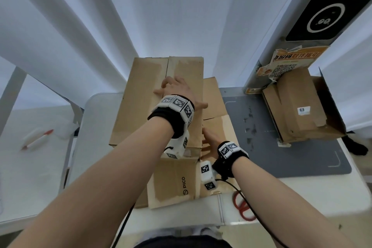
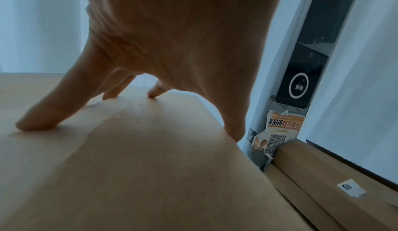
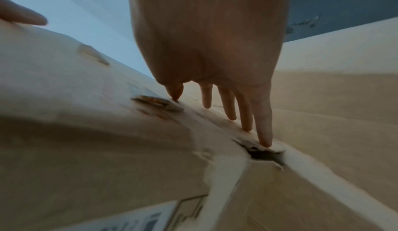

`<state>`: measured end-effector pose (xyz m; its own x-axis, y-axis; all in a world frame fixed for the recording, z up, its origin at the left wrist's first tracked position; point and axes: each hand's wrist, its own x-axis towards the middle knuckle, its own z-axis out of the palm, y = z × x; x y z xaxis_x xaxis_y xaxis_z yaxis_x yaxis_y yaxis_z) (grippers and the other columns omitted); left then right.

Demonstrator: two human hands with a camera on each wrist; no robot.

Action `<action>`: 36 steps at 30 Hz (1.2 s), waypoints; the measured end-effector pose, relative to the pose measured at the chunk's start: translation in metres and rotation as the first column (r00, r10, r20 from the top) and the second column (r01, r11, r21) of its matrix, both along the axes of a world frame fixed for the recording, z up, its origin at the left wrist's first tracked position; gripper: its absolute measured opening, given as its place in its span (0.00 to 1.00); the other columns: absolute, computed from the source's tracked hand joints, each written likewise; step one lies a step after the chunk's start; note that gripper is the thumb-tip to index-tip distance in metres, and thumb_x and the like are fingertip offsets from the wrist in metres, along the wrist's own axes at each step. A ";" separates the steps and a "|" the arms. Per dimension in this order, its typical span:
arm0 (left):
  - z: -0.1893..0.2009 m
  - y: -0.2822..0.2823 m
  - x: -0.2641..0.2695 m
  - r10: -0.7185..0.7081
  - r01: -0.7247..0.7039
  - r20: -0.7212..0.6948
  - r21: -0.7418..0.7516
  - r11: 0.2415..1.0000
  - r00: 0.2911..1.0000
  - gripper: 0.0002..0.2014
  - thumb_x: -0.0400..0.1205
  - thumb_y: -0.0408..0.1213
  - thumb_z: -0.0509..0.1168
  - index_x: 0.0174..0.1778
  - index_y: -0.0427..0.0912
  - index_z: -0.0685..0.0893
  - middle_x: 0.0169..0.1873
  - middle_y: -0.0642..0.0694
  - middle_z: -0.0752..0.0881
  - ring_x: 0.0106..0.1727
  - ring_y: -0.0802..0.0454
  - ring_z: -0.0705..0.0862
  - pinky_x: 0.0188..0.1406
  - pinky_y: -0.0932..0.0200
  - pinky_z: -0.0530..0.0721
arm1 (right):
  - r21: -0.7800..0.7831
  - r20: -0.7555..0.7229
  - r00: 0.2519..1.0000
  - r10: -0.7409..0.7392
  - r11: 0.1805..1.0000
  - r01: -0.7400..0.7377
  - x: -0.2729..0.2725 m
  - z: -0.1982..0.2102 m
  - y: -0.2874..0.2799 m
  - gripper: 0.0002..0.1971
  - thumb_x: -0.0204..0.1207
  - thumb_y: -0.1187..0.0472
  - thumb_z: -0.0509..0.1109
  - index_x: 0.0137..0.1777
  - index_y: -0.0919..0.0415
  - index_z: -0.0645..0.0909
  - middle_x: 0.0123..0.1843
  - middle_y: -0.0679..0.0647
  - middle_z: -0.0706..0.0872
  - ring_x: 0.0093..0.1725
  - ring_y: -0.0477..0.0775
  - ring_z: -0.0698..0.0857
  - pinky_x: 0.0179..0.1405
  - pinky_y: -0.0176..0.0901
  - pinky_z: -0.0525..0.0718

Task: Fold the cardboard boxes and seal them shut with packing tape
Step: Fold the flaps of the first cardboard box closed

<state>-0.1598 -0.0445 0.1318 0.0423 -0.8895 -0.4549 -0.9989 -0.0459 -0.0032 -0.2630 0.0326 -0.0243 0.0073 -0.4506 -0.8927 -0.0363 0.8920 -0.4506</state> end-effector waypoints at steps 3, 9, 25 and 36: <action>0.003 0.002 -0.003 -0.027 0.027 0.024 0.003 1.000 0.999 0.58 0.73 0.73 0.65 0.83 0.32 0.51 0.75 0.28 0.61 0.76 0.26 0.67 0.75 0.27 0.68 | -0.010 0.019 1.000 -0.009 1.000 0.009 -0.001 0.001 0.001 0.22 0.84 0.42 0.57 0.73 0.52 0.73 0.70 0.60 0.79 0.64 0.70 0.81 0.55 0.70 0.86; 0.005 -0.019 0.012 0.091 -0.086 -0.067 0.074 0.994 0.994 0.58 0.66 0.71 0.71 0.83 0.43 0.53 0.75 0.29 0.58 0.70 0.22 0.74 0.72 0.28 0.73 | -0.039 -0.029 0.999 -0.041 0.998 0.040 -0.003 -0.008 0.005 0.28 0.85 0.41 0.59 0.81 0.53 0.64 0.76 0.61 0.72 0.67 0.68 0.78 0.57 0.68 0.86; 0.016 -0.035 0.096 0.139 -0.123 -0.192 0.091 0.988 0.972 0.54 0.66 0.64 0.76 0.82 0.48 0.55 0.72 0.35 0.59 0.60 0.32 0.78 0.57 0.46 0.80 | -0.014 0.066 0.995 -0.072 0.997 0.073 0.045 -0.036 -0.001 0.29 0.85 0.40 0.59 0.75 0.61 0.75 0.63 0.60 0.85 0.58 0.60 0.83 0.58 0.55 0.82; 0.041 -0.056 0.143 0.256 -0.232 -0.242 0.126 0.965 0.936 0.61 0.56 0.66 0.76 0.83 0.53 0.55 0.74 0.39 0.68 0.68 0.37 0.74 0.60 0.44 0.79 | -0.060 0.156 0.977 -0.143 0.986 0.154 0.041 -0.011 -0.012 0.29 0.87 0.47 0.62 0.76 0.72 0.72 0.46 0.63 0.83 0.41 0.60 0.84 0.57 0.59 0.87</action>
<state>-0.0164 -0.1000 0.1732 0.1249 -0.8190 -0.5601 -0.9250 -0.3003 0.2328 -0.2218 0.0202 -0.0358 0.0673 -0.5194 -0.8518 0.1671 0.8476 -0.5036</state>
